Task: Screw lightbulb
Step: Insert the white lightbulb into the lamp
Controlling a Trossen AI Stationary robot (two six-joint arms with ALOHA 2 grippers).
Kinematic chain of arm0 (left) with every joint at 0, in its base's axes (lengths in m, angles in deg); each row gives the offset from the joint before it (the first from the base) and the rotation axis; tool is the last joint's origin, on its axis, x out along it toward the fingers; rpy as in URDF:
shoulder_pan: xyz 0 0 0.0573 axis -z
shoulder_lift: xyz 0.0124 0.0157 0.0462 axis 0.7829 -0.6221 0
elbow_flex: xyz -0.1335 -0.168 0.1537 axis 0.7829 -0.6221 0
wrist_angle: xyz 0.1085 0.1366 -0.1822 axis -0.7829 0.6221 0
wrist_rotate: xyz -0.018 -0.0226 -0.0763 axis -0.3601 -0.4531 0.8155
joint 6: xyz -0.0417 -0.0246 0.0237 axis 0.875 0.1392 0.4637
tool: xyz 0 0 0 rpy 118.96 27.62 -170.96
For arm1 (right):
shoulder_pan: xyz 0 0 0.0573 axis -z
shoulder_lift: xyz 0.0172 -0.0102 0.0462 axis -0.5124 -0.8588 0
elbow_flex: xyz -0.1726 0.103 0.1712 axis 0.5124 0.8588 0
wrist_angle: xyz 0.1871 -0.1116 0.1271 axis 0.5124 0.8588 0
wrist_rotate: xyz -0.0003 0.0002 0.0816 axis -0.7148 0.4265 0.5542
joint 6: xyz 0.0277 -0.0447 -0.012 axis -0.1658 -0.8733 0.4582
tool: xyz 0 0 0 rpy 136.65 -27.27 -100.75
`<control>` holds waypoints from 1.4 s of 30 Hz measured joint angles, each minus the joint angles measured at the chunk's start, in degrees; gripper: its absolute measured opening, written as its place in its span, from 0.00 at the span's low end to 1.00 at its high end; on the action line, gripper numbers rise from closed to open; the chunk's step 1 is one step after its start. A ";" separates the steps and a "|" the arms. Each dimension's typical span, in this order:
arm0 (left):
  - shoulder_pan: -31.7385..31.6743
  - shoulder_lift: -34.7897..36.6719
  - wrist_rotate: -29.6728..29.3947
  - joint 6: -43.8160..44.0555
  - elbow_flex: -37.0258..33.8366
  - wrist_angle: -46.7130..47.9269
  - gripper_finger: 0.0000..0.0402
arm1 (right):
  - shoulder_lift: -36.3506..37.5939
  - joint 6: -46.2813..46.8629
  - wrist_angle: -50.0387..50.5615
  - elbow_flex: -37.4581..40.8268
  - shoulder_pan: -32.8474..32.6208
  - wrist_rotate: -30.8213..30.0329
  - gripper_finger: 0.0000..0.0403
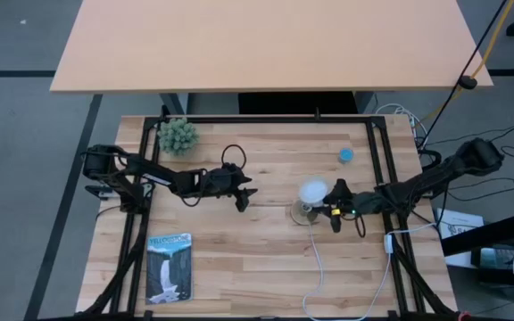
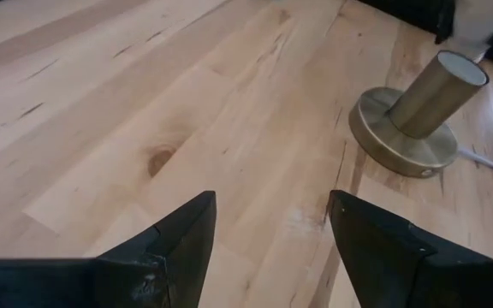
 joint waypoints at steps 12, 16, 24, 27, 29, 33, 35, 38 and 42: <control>-2.43 5.35 -0.52 -1.20 0.00 10.84 0.58 | -18.85 2.80 -19.06 -2.00 0.01 -3.87 0.33; -3.30 11.40 -1.17 -1.16 0.00 17.53 0.58 | -30.05 -4.45 -22.16 -10.17 3.18 -3.52 0.33; -2.66 18.23 -2.81 0.28 -0.09 27.76 0.58 | -43.67 -17.82 -24.27 -25.44 12.89 10.01 0.33; -2.12 18.21 -2.81 0.28 -1.14 28.36 0.58 | -42.71 -18.67 -21.96 -26.36 14.56 12.60 0.33; -1.97 18.23 -2.81 0.25 -1.69 28.10 0.58 | -39.45 -18.93 -17.83 -26.34 15.01 12.71 0.33; -2.10 18.23 -2.70 -0.44 -2.97 27.84 0.58 | -30.53 -20.59 -9.99 -26.36 14.78 12.78 0.33; -2.12 18.23 -1.26 0.34 -3.70 27.58 0.58 | -27.73 -21.64 -9.06 -26.36 14.73 12.99 0.33; -1.29 18.23 0.69 4.19 -4.07 27.60 0.58 | -26.92 -24.07 -11.05 -26.38 14.76 13.00 0.33; 1.37 18.18 -1.87 7.66 -4.07 26.37 0.58 | -33.58 -24.22 -20.09 -26.40 14.91 11.92 0.33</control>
